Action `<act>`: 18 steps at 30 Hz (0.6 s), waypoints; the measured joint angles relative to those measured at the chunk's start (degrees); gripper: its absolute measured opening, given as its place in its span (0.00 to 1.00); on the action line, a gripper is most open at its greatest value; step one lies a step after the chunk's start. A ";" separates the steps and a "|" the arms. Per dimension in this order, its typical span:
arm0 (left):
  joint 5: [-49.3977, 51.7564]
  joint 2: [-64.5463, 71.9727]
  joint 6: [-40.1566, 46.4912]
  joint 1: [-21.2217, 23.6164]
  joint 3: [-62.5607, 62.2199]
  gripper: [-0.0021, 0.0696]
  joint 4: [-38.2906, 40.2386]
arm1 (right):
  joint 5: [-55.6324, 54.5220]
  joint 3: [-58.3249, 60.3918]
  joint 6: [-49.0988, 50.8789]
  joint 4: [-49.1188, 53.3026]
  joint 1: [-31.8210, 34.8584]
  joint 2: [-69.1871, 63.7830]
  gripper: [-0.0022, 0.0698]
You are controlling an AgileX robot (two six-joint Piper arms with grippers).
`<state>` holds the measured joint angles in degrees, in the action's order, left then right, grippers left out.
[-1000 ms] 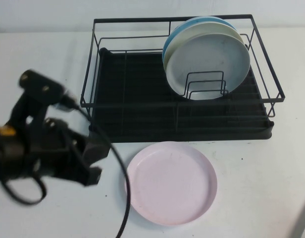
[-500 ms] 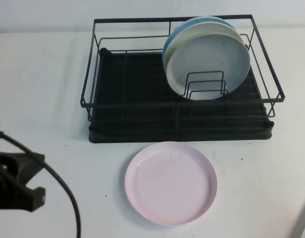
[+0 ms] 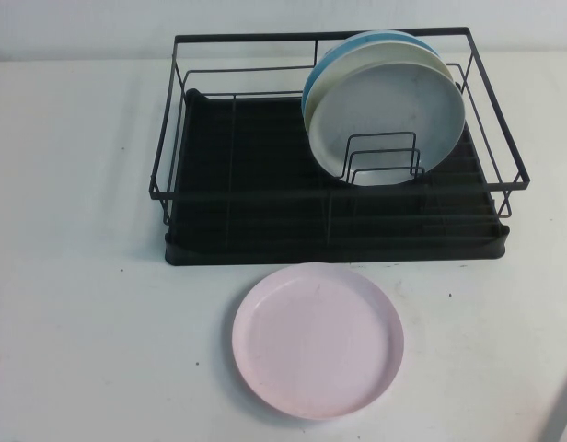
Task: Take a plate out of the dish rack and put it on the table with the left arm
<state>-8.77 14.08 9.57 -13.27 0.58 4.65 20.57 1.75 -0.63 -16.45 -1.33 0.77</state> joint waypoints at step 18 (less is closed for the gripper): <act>28.01 -13.97 0.11 14.59 0.76 0.03 -1.42 | 0.00 0.00 0.00 -0.12 0.00 0.00 0.00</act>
<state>19.24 0.11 9.67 1.32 1.35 3.23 20.57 1.75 -0.63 -16.57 -1.33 0.77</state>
